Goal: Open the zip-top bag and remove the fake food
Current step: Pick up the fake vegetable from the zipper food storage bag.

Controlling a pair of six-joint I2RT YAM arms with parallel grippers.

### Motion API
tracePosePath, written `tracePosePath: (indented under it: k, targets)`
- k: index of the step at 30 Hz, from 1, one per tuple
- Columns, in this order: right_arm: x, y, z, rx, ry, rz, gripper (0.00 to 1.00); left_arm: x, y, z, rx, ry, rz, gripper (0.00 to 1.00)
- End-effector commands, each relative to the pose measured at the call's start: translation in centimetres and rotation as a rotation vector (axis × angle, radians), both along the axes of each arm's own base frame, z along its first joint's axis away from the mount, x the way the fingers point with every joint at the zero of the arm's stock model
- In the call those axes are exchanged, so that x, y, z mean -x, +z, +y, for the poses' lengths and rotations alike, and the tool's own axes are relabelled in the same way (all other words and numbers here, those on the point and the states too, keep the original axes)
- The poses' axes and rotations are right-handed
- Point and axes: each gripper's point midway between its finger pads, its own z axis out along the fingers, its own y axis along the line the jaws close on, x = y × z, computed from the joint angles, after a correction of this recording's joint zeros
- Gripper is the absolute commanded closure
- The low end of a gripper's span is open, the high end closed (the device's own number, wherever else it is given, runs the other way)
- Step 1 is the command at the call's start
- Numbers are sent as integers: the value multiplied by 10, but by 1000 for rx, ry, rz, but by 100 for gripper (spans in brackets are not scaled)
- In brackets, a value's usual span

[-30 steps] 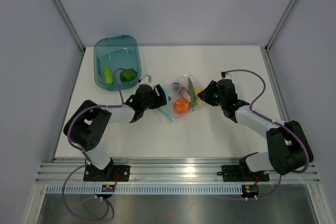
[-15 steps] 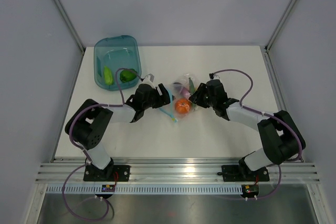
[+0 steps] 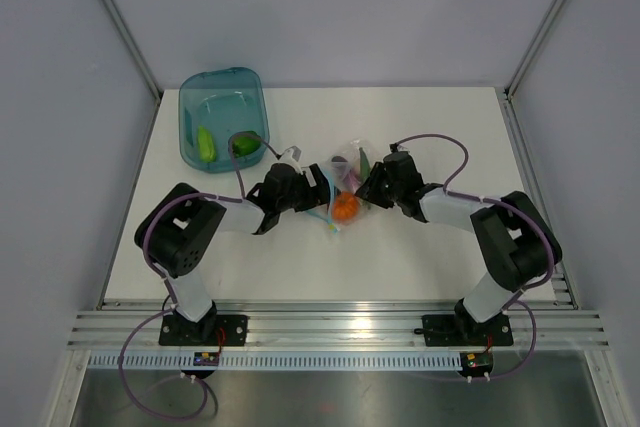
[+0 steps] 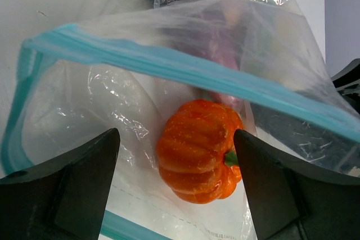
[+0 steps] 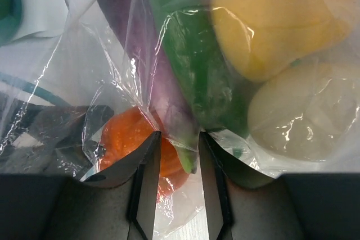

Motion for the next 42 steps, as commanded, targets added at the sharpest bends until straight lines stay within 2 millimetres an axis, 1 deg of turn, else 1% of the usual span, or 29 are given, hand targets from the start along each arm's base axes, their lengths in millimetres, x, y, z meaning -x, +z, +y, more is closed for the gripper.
tracePosePath:
  k: [1, 7, 10, 13, 16, 18, 19, 20, 21, 22, 24, 25, 26, 28, 29, 30, 31, 33, 34, 39, 42]
  targets:
    - [-7, 14, 19, -41, 38, -31, 60, -9, 24, -16, 58, -29, -69, 13]
    - [-7, 7, 26, -49, 62, -14, 62, -2, 19, -18, 60, -26, -41, 12]
    - [-5, 8, 30, -60, 76, -12, 64, 3, 18, -20, 63, -32, -23, 11]
    - [-5, 10, 31, -65, 84, -15, 66, 6, 18, -20, 63, -36, -9, 10]
    - [-5, 18, 29, -61, 77, -33, 67, 7, 21, -19, 68, -36, -14, 10]
    - [-4, 21, 25, -52, 66, -43, 66, 6, 24, -19, 72, -34, -21, 10]
    - [-4, 27, 24, -57, 63, -58, 65, 6, 23, -20, 72, -36, -17, 10]
    - [-3, 27, 23, -55, 59, -56, 62, 7, 23, -20, 74, -38, -15, 10]
    - [-1, 28, 21, -53, 58, -55, 56, 7, 22, -20, 75, -38, -14, 10]
    - [-1, 34, 20, -53, 55, -67, 55, 6, 24, -21, 78, -39, -17, 10]
    - [0, 34, 15, -41, 41, -69, 54, 6, 23, -20, 77, -38, -16, 10]
    - [1, 39, 14, -38, 38, -83, 55, 6, 24, -20, 79, -35, -19, 10]
    - [4, 36, 13, -37, 41, -79, 56, 6, 23, -20, 76, -35, -17, 10]
    - [9, 40, 13, -50, 56, -80, 59, 6, 24, -21, 78, -39, -17, 10]
    - [15, 36, 13, -54, 60, -71, 60, 6, 25, -21, 80, -41, -18, 10]
    - [19, 37, 16, -64, 71, -77, 61, 6, 26, -22, 84, -41, -18, 10]
    - [22, 42, 17, -74, 79, -92, 64, 6, 26, -22, 86, -45, -17, 10]
    - [30, 39, 19, -58, 92, -98, 65, 6, 28, -22, 87, -44, -22, 10]
    - [33, 41, 21, -55, 100, -108, 65, 6, 28, -22, 84, -44, -22, 10]
    - [39, 26, 27, -57, 125, -73, 68, 6, 28, -23, 86, -50, -19, 10]
    - [41, 24, 33, -56, 143, -69, 71, 7, 27, -23, 85, -50, -14, 10]
